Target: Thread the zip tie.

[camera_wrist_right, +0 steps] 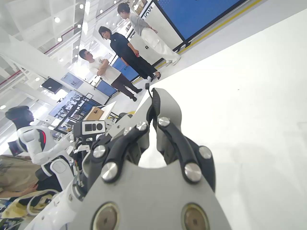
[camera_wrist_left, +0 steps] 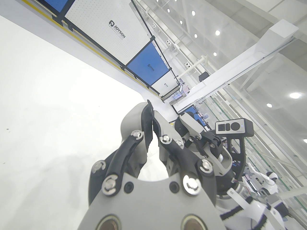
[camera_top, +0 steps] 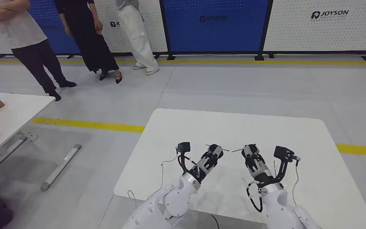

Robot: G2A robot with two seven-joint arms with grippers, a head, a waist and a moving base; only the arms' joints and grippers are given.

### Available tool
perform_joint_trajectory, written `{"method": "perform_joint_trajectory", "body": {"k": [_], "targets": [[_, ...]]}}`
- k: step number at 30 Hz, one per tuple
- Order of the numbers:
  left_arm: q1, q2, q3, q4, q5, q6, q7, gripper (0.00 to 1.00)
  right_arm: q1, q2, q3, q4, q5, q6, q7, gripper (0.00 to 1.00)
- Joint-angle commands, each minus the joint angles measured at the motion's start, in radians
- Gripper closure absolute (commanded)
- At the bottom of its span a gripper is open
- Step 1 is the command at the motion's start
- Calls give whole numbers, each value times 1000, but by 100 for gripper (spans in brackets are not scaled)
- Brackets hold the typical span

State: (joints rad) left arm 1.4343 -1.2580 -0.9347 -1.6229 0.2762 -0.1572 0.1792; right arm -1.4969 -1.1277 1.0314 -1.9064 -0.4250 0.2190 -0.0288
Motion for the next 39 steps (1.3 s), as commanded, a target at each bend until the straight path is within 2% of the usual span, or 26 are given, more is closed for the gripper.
{"method": "perform_joint_trajectory", "body": {"k": [1,9,21,39], "targets": [[0,0,0,0,0,0,0,100,0,0,0,0,0,0,0,100],[0,0,0,0,0,0,0,100,0,-5,-2,7,-10,-6,0,100],[0,0,0,0,0,0,0,100,15,-22,-1,17,-46,16,13,100],[0,0,0,0,0,0,0,100,18,-45,-1,27,-73,9,47,100]]}}
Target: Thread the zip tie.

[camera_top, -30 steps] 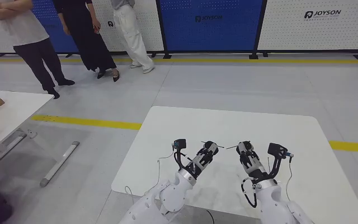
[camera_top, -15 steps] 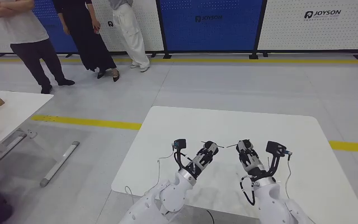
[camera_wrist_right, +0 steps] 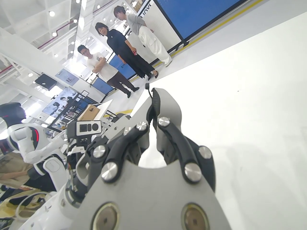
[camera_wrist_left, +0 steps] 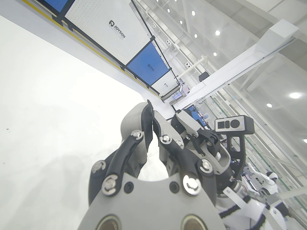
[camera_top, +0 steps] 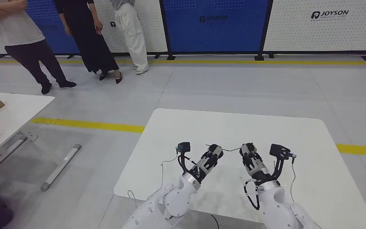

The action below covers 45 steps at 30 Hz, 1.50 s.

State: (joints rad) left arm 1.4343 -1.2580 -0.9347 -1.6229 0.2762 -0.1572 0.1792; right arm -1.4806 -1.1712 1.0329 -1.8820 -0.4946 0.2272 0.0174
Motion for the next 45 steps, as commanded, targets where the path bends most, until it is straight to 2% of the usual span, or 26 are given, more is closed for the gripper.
{"method": "perform_joint_trajectory", "body": {"k": [1,8,19,36,45], "targets": [[0,0,0,0,0,0,0,100,2,-3,-4,5,-4,1,1,100],[0,0,0,0,0,0,0,100,7,-14,-8,24,-7,-5,-6,100],[0,0,0,0,0,0,0,100,-19,-22,20,10,-21,-24,-21,100],[0,0,0,0,0,0,0,100,2,-44,-8,35,-73,-18,1,100],[0,0,0,0,0,0,0,100,-5,-54,7,43,-37,-40,-5,100]]}}
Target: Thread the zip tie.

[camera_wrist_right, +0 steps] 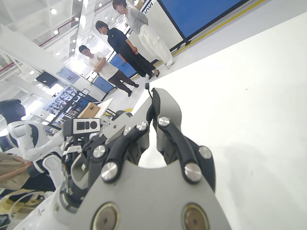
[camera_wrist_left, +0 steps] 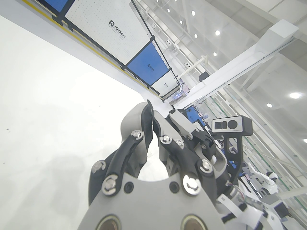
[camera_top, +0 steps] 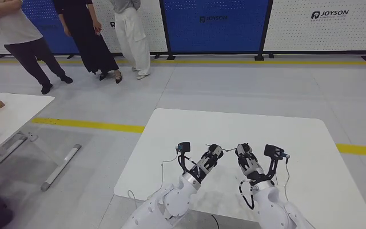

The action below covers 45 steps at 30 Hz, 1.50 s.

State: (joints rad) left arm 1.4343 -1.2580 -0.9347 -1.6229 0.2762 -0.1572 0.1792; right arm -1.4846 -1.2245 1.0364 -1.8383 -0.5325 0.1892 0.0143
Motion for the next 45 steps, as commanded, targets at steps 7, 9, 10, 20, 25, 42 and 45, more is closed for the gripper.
{"method": "perform_joint_trajectory", "body": {"k": [7,9,10,20,25,42,45], "targets": [[0,0,0,0,0,0,0,100,-32,-2,42,-22,2,-12,-25,100],[0,0,0,0,0,0,0,100,-40,-2,49,-25,-5,-14,-22,100],[0,0,0,0,0,0,0,100,-42,-2,51,-26,-8,-15,-20,100],[0,0,0,0,0,0,0,100,-39,-10,44,-26,-27,-21,0,100],[0,0,0,0,0,0,0,100,-35,-14,45,-19,-33,-17,8,100],[0,0,0,0,0,0,0,100,-27,-29,44,-10,-51,-8,29,100],[0,0,0,0,0,0,0,100,-27,-31,45,-9,-50,-6,33,100]]}}
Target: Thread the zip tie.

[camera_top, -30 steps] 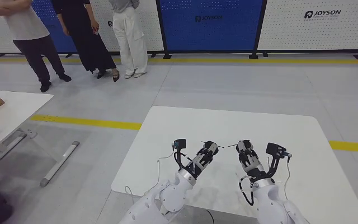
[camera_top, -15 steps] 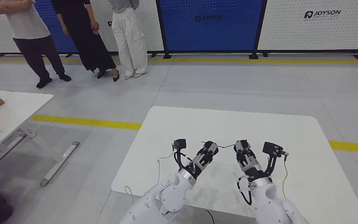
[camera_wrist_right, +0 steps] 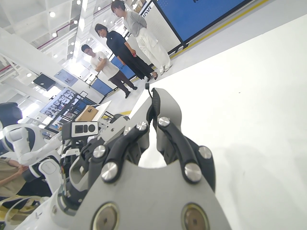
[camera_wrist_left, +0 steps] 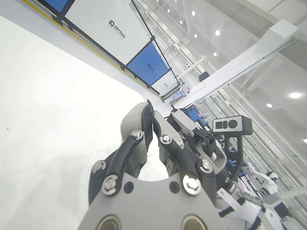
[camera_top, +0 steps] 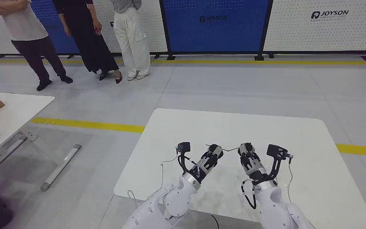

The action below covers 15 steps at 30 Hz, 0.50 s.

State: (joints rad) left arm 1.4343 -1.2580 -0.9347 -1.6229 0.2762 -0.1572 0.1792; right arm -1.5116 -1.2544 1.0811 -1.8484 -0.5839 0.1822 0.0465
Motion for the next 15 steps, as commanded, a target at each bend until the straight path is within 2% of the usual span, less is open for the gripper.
{"method": "perform_joint_trajectory", "body": {"k": [1,15], "targets": [[0,0,0,0,0,0,0,100,0,-2,1,1,4,1,0,100],[0,0,0,0,0,0,0,100,15,-17,-8,27,48,-15,14,100]]}}
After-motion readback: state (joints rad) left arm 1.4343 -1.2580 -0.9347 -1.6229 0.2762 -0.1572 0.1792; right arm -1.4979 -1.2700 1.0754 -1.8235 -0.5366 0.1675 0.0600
